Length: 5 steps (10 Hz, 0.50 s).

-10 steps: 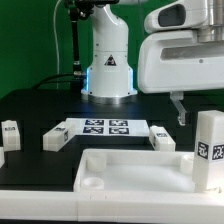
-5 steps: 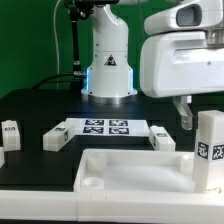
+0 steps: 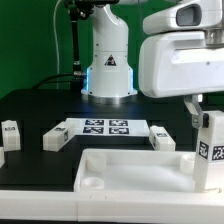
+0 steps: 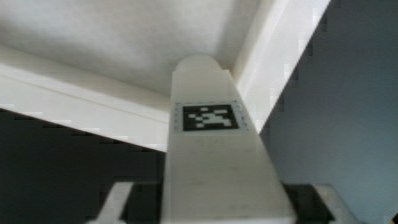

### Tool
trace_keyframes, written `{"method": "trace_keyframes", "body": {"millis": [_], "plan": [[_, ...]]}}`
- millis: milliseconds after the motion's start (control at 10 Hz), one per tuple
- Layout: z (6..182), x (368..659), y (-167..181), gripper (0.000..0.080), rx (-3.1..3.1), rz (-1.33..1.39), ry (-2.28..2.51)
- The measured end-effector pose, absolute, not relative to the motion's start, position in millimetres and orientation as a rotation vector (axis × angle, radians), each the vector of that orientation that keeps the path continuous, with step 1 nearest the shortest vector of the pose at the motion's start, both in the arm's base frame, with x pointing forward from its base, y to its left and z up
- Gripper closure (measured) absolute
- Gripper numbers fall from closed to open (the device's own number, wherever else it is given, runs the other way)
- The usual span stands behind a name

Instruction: Assemble desk

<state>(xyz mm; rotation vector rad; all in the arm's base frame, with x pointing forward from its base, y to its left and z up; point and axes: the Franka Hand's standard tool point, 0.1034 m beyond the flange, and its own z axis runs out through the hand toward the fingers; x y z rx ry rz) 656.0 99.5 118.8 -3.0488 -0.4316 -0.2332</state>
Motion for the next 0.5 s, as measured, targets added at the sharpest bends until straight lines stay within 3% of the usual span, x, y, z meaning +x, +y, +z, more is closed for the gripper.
{"method": "trace_keyframes", "body": {"millis": [500], "plan": [[117.7, 658.5, 95.4, 0.0509, -3.041, -0.235, 0.143]]}}
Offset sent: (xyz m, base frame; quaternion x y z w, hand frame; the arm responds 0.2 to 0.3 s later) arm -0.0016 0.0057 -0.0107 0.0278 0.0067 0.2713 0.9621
